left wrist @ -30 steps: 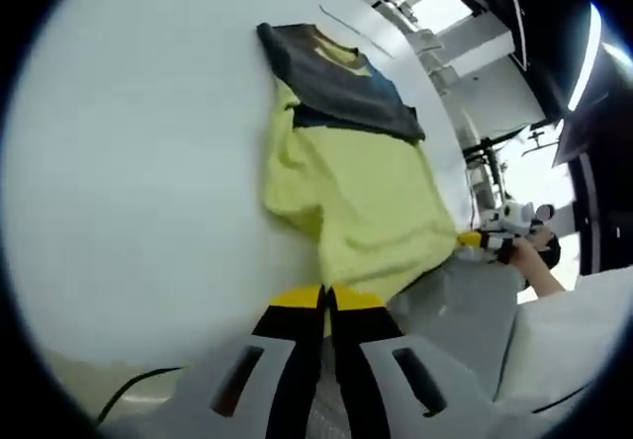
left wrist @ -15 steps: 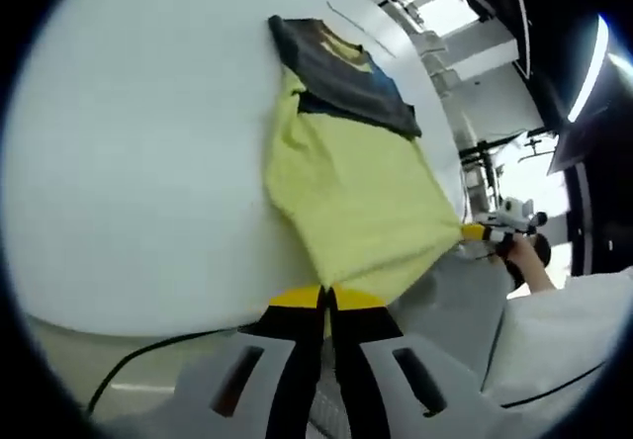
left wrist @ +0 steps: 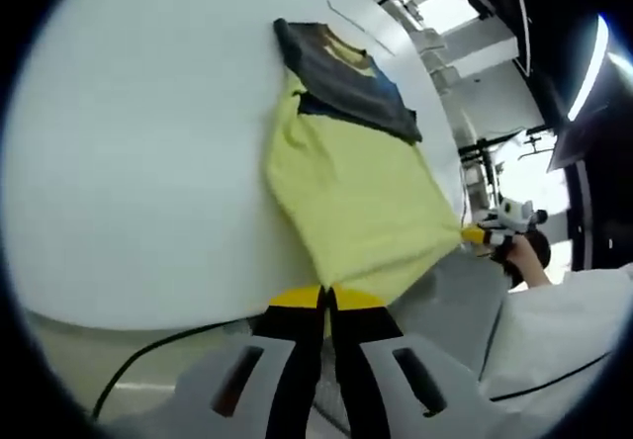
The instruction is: Fold the garment on the visible template until the final outline fits inside the template.
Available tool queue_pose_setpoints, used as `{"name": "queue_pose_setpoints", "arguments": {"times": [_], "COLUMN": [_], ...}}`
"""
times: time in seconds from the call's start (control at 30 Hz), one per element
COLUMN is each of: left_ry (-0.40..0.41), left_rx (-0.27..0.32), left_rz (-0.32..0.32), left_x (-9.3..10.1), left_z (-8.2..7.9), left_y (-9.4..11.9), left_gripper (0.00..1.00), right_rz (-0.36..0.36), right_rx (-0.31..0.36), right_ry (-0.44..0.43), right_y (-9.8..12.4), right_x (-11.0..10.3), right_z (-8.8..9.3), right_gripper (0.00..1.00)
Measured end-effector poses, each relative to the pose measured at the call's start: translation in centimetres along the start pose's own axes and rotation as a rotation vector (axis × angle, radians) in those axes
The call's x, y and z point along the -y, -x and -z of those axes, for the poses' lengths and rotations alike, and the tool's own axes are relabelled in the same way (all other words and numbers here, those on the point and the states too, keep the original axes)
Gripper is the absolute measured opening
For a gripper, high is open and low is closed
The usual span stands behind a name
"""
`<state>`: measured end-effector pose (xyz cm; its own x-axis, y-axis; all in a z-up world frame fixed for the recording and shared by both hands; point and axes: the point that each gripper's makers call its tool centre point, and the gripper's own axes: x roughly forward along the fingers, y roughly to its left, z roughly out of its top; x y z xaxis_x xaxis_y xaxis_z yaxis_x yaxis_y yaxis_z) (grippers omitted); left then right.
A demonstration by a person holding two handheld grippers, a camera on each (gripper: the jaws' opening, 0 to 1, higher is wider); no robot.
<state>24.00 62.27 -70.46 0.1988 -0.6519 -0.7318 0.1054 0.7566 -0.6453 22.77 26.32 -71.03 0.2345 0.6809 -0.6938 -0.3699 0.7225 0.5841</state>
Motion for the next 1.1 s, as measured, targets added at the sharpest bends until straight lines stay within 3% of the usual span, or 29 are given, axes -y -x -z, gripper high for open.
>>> {"name": "queue_pose_setpoints", "arguments": {"times": [0.57,1.0,1.1], "left_ry": [0.004,-0.004,0.009], "left_rx": [-0.002,-0.044,-0.052], "left_rz": [0.012,0.031,0.046], "left_x": [0.2,1.2,1.4], "left_z": [-0.5,0.5,1.0], "left_y": [1.0,1.2,1.2], "left_gripper": [0.00,0.00,0.00], "right_rz": [-0.030,-0.031,-0.025], "right_rx": [-0.018,-0.033,-0.008], "right_ry": [-0.017,-0.035,-0.052], "right_y": [-0.3,0.2,0.8], "right_x": [-1.1,-1.7,-1.5], "right_z": [1.4,2.6,2.3], "right_gripper": [0.02,0.02,0.02]}}
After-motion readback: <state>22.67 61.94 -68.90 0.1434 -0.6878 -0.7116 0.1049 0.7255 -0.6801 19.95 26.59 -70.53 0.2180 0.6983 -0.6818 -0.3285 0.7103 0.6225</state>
